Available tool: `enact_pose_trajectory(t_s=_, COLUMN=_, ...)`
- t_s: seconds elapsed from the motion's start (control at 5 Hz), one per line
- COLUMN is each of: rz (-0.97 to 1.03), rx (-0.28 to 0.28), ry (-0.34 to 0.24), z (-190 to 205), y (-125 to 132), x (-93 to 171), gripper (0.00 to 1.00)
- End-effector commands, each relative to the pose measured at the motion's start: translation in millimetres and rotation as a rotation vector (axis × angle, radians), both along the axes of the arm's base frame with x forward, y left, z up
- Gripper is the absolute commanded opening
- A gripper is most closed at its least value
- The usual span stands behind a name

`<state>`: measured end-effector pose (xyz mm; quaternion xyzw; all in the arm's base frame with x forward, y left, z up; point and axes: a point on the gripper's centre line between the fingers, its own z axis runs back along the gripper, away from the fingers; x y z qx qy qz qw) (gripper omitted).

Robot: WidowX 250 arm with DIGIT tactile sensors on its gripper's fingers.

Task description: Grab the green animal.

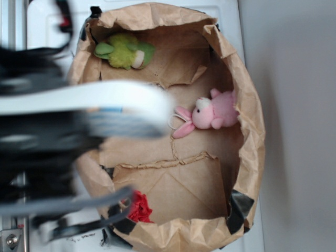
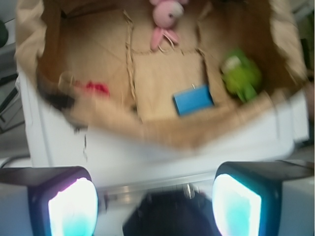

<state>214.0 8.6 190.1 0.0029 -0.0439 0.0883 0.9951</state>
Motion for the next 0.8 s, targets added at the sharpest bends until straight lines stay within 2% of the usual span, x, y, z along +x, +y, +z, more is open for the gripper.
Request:
enact_pose_trajectory(t_s=0.0, rz=-0.01, rx=-0.009, ry=-0.032, z=-29, y=43, x=82, gripper=1.0)
enact_pose_trajectory(t_s=0.2, rz=-0.095, rx=0.016, ry=-0.006, z=-47, y=53, x=83, gripper=1.0)
enact_pose_trajectory(t_s=0.4, rz=-0.172, rx=0.055, ry=0.113, z=-57, y=56, x=64, gripper=1.0)
enact_pose_trajectory(t_s=0.6, rz=-0.12, rx=0.153, ry=0.186, z=-70, y=60, x=52, gripper=1.0)
